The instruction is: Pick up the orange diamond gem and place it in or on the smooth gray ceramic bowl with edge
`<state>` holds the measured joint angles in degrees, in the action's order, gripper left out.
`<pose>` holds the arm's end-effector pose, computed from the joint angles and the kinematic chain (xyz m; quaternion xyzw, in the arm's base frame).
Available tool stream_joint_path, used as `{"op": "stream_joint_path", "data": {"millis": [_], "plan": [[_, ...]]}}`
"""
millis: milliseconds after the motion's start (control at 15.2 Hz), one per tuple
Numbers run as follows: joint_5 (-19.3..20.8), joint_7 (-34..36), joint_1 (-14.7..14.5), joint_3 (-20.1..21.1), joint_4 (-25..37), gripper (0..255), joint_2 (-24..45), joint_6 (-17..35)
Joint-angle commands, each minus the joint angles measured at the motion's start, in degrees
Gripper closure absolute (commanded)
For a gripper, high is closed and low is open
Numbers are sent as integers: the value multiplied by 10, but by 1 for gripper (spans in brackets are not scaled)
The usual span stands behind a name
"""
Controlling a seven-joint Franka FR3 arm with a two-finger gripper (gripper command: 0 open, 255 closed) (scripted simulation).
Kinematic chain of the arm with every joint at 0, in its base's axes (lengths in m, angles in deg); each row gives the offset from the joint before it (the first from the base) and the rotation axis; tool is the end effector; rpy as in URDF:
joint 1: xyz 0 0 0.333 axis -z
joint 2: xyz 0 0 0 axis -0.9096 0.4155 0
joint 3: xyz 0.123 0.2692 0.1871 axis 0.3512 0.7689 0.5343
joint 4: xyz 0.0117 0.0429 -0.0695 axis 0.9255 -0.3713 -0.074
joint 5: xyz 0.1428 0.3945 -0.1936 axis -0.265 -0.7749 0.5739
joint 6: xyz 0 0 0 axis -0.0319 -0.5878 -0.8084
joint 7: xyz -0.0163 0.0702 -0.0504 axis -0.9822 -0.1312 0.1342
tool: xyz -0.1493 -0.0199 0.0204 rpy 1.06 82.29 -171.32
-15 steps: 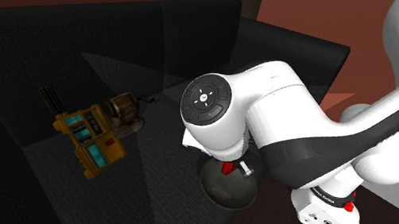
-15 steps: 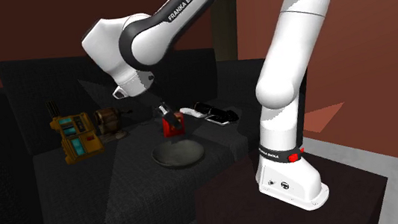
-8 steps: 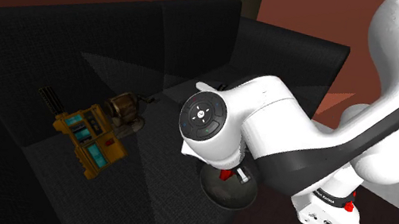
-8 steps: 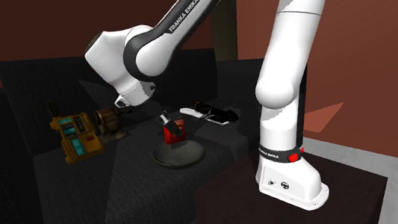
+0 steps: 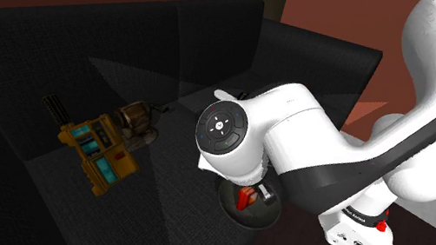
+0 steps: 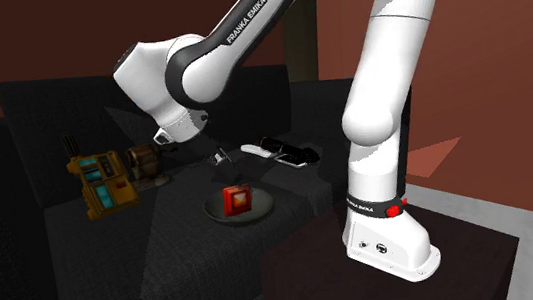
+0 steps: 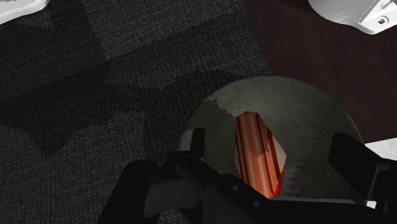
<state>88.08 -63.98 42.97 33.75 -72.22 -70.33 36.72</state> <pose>0.2400 0.3557 0.2953 0.7653 0.5688 -0.1567 0.2574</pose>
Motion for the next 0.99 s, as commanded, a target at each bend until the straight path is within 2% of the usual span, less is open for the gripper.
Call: {"op": "stream_joint_path", "data": {"millis": [0,132,396,924], "plan": [[0,0,0,0,0,0,0,0],[0,0,0,0,0,0,0,0],[-6,2,-5,11,77,0,11,-71],[-6,2,-5,11,77,0,11,-71]]}}
